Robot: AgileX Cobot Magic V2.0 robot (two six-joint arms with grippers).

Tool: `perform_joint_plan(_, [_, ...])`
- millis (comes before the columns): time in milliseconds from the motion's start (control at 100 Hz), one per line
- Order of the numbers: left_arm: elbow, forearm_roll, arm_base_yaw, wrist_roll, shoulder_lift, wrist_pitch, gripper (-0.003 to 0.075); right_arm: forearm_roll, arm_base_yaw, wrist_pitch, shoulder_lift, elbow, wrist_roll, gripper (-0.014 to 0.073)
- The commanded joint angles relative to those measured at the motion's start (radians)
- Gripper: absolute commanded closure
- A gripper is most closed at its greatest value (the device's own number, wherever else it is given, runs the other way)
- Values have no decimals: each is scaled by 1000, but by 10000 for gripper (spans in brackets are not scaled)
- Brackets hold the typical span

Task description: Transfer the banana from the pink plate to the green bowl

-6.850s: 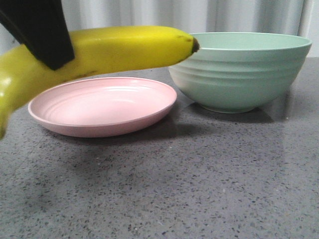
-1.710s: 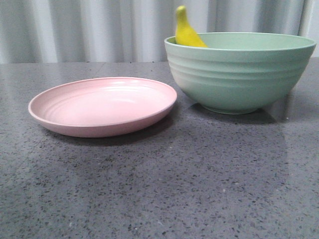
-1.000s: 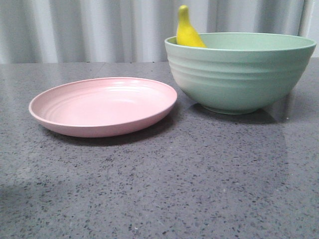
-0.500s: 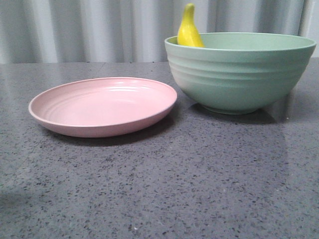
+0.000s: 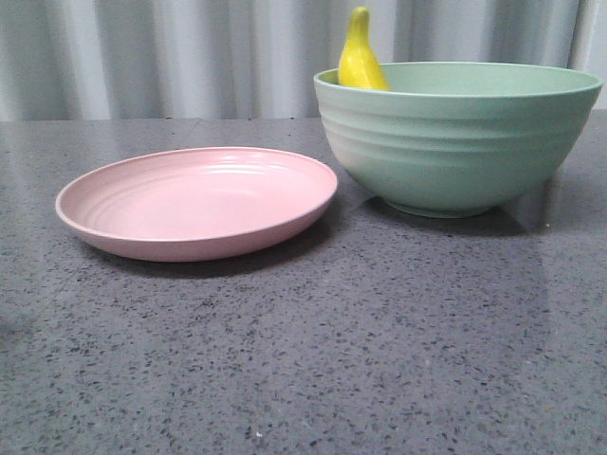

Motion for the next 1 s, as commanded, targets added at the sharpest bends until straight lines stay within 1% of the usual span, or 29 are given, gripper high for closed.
perform_joint_plan(0, [22,-44,87,-10,-39,-179,739,-14,-6,-86,5,-27,1,665])
perform_joint_plan(60, [52,-94,143,-10,-77,-173,739,-14,-6,-86,5,-27,1,665])
perform_joint_plan(190, [93,-105,290,-5,-173,-131,739,-14,-6,-86,5,-27,1,665])
perform_joint_plan(310, [131,-110,416,93,-244,-70,739,-14,-6,-86,5,-27,1,666])
perform_joint_plan(360, [128,-126,453,95,-276,14,739,-14,-6,-86,5,-27,1,665])
perform_joint_plan(460, [128,-133,522,95,-327,115,739,-14,-6,-86,5,-27,1,666])
perform_joint_plan(540, [130,-133,576,47,-369,225,739,-14,-6,-86,5,-27,1,666])
perform_joint_plan(600, [130,-129,601,-18,-367,282,739,-14,-6,-86,5,-27,1,665])
perform_joint_plan(650, [130,-122,614,-37,-367,332,739,-14,-6,-88,5,-27,1,665])
perform_joint_plan(750, [130,-100,622,-39,-367,333,739,-14,-6,-88,5,-27,1,665])
perform_joint_plan(990, [130,-102,622,-39,-367,331,739,-14,-6,-88,5,-27,1,666])
